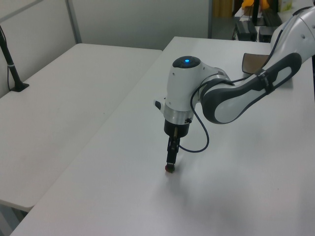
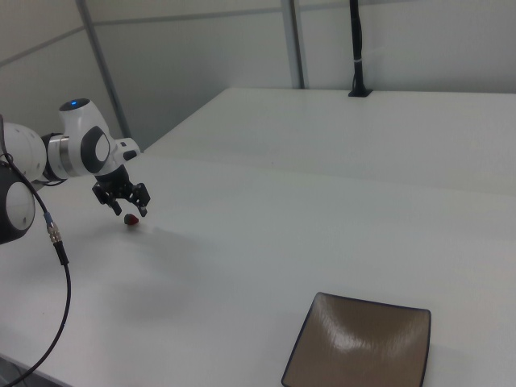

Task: Strawberries on a ceramic plate
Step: 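Lower the gripper around the strawberry and close on it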

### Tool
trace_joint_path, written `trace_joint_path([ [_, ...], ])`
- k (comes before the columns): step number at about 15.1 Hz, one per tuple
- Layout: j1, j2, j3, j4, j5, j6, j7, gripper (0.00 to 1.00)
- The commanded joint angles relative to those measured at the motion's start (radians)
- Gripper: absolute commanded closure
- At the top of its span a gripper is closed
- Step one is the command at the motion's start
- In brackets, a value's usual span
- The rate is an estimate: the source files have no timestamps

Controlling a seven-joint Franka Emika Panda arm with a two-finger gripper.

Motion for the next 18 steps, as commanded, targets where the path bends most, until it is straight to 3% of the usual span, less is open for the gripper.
trace_joint_path([
  [1, 0.006, -0.012, 0.005, -0.033, -0.019, 0.018, -0.013, 0.18],
  [5, 0.006, -0.01, 0.005, -0.034, -0.019, 0.018, -0.065, 0.28],
  [14, 0.006, 0.005, 0.007, -0.034, -0.019, 0.047, -0.084, 0.34],
  [18, 0.006, 0.008, 0.007, -0.034, -0.019, 0.049, -0.089, 0.45],
])
